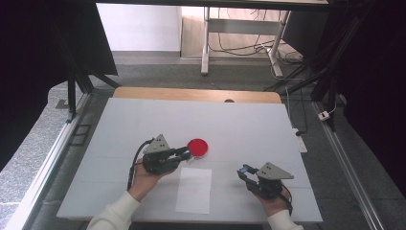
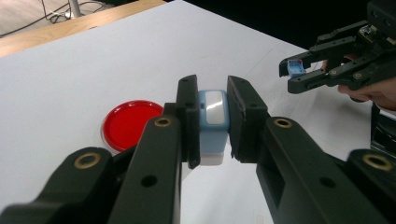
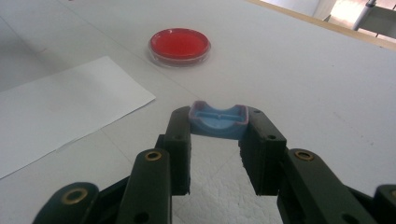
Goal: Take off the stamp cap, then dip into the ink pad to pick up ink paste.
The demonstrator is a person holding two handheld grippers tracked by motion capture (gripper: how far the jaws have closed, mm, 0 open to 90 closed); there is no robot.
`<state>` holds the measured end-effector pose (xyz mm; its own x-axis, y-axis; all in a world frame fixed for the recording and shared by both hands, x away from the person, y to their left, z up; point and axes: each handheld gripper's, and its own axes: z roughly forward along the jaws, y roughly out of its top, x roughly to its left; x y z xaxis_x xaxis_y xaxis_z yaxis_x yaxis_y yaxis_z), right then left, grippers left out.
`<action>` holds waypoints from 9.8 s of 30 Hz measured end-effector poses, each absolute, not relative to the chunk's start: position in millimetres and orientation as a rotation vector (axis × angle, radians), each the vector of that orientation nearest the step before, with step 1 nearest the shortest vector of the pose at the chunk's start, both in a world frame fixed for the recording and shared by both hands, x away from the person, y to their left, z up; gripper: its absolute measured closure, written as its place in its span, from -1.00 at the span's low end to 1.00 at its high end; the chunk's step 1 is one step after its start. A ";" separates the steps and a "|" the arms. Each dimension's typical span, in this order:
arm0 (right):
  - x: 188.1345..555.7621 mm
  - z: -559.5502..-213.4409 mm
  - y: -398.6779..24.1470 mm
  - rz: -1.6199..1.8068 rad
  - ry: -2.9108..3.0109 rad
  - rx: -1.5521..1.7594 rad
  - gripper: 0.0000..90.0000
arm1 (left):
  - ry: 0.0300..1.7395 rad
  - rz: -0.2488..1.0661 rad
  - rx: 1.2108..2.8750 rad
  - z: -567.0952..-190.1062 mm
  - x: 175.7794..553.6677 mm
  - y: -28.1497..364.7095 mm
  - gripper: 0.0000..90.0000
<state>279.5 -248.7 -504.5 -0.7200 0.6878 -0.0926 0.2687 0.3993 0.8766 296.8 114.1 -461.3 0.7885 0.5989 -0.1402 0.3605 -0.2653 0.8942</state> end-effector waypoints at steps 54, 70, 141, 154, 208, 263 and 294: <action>285.2 -503.9 -247.4 1.252 2.219 0.797 0.43 | 0.702 0.271 1.973 -450.9 335.6 102.2 0.66; 284.6 -503.9 -247.8 1.245 2.215 0.793 0.43 | 0.762 0.304 2.008 -466.4 363.3 94.6 0.66; 284.9 -505.2 -246.0 1.230 2.230 0.776 0.43 | 0.794 0.329 2.089 -502.0 386.8 76.0 0.67; 284.8 -505.1 -246.1 1.232 2.226 0.777 0.43 | 0.773 0.368 2.132 -503.7 383.7 71.5 0.68; 285.2 -505.2 -246.5 1.228 2.229 0.774 0.43 | 0.815 0.444 2.069 -499.2 385.9 79.2 0.67; 284.4 -505.7 -244.9 1.213 2.233 0.772 0.43 | 0.807 0.426 2.111 -506.4 389.0 76.7 0.68; 284.9 -504.9 -246.5 1.226 2.227 0.769 0.42 | 0.771 0.401 2.005 -476.4 379.6 95.7 0.68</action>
<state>284.9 -246.5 -504.9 -0.7264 0.6729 -0.1394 0.2423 0.4407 0.8643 379.6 95.7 -476.4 0.7505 0.6605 -0.0230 0.3607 -0.3802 0.8517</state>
